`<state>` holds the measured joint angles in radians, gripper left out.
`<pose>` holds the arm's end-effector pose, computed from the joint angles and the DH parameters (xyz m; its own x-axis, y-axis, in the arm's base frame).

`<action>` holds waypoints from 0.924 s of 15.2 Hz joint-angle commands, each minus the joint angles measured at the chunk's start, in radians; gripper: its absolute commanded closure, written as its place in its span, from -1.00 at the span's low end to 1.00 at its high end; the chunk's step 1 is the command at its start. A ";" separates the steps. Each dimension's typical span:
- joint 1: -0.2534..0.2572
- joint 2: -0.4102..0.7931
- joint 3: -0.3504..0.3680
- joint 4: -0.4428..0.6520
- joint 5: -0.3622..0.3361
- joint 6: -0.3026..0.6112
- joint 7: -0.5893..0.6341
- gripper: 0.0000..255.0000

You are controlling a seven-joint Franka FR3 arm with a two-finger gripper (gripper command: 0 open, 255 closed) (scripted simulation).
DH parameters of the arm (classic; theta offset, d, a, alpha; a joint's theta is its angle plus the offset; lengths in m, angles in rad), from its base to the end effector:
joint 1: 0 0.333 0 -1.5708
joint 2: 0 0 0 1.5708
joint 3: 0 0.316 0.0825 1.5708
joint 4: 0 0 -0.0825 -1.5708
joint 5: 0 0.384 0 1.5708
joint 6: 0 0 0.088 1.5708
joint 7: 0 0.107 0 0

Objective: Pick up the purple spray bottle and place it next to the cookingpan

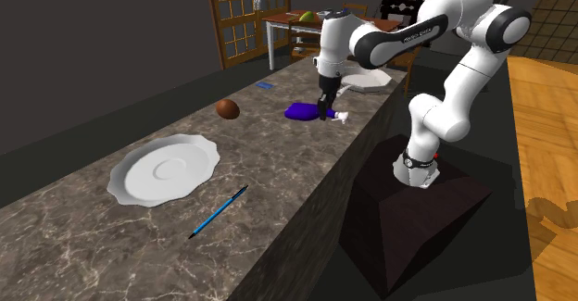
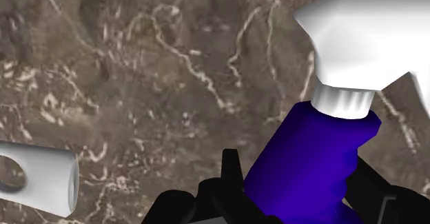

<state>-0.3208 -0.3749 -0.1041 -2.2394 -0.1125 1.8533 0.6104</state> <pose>0.3956 -0.1928 0.5163 0.5444 -0.8383 0.0288 -0.8379 -0.5419 0.0647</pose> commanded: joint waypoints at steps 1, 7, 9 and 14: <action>0.000 0.003 -0.001 -0.028 -0.001 0.032 0.002 1.00; 0.000 0.003 -0.001 -0.028 -0.001 0.032 0.002 1.00; 0.000 0.003 -0.001 -0.028 -0.001 0.032 0.002 1.00; 0.000 0.003 -0.001 -0.028 -0.001 0.032 0.002 -1.00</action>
<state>-0.3211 -0.3722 -0.1050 -2.2677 -0.1137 1.8849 0.6128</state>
